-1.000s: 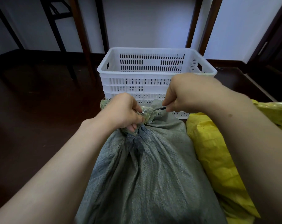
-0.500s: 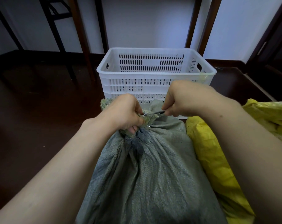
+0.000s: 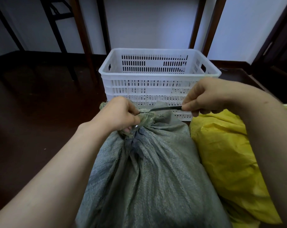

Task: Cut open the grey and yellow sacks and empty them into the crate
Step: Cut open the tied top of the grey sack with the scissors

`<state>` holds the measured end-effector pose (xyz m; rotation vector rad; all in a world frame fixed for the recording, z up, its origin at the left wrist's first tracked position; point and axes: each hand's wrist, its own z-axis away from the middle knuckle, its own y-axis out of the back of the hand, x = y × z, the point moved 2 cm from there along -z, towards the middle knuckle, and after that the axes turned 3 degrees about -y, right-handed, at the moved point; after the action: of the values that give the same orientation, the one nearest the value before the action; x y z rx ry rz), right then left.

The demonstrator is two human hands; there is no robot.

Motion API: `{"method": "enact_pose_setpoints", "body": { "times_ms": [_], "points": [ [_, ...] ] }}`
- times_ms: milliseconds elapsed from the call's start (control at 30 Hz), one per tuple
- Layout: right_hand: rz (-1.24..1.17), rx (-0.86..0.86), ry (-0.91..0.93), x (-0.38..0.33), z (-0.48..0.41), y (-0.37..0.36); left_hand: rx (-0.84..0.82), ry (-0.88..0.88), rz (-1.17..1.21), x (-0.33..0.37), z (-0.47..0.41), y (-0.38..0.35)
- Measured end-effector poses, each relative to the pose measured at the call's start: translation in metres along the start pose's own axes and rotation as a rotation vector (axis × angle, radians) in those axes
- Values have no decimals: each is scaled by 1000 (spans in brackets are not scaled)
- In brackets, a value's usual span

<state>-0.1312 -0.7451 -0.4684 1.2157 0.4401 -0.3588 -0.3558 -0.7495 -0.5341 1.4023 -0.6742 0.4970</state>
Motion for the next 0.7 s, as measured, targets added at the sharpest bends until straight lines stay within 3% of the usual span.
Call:
{"method": "enact_pose_setpoints", "body": {
  "times_ms": [300, 567, 700],
  "points": [
    [-262, -315, -112, 18, 4, 1, 119, -50, -9, -5, 1, 4],
    [-495, -117, -111, 7, -13, -39, 55, -219, 25, 7, 2, -2],
    [-638, -113, -120, -5, -21, -72, 90, -285, 32, 15, 2, -5]
  ]
}}
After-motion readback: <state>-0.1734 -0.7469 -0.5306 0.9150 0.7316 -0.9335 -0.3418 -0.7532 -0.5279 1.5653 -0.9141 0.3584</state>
